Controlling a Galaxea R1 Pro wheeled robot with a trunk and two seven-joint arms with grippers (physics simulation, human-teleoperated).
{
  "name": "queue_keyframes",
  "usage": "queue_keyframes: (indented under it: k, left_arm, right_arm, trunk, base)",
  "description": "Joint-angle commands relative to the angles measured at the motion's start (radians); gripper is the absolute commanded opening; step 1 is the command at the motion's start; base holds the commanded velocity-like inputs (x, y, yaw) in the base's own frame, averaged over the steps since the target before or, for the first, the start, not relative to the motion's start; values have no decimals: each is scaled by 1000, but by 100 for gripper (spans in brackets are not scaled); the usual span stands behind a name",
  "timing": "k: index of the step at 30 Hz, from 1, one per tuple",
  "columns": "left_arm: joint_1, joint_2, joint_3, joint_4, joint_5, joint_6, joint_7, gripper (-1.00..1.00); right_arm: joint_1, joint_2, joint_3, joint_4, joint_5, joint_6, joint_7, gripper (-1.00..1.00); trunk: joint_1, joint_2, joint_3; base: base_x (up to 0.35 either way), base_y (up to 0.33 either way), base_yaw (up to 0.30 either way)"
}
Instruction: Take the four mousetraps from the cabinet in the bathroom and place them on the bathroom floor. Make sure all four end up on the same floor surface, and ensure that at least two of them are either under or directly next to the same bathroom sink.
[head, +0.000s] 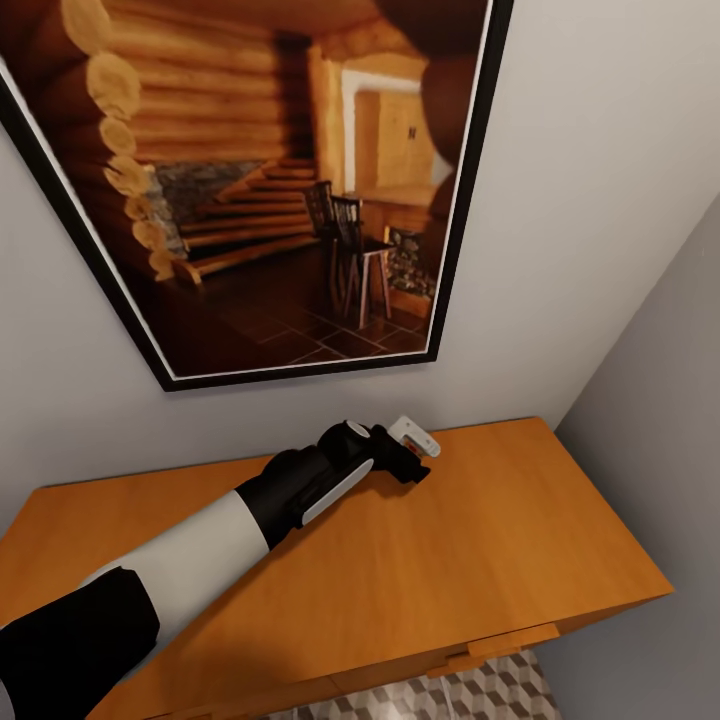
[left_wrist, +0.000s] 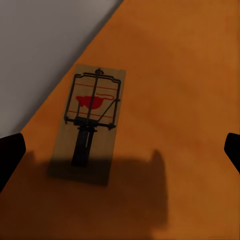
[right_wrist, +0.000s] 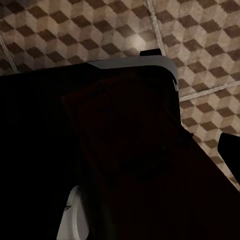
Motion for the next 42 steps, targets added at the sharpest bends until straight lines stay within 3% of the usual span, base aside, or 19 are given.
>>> queue_keyframes:
  k: [1,22,42]
  left_arm:
    - [-1,0,0,-1,-7,4,-6,100]
    - [-1,6,-4,-15,-14,4,-12,100]
    - [-1,29,-7,-57,-14,2,-12,100]
  right_arm:
    - [-1,0,6,2,-11,-5,5,-100]
    - [-1,0,6,2,-11,-5,5,-100]
    - [-1,0,6,2,-11,-5,5,-100]
  trunk:
    - [1,-2,-2]
    - [1,-2,-20]
    - [1,-2,-37]
  base:
    - [0,0,0]
    - [0,0,0]
    - [0,0,0]
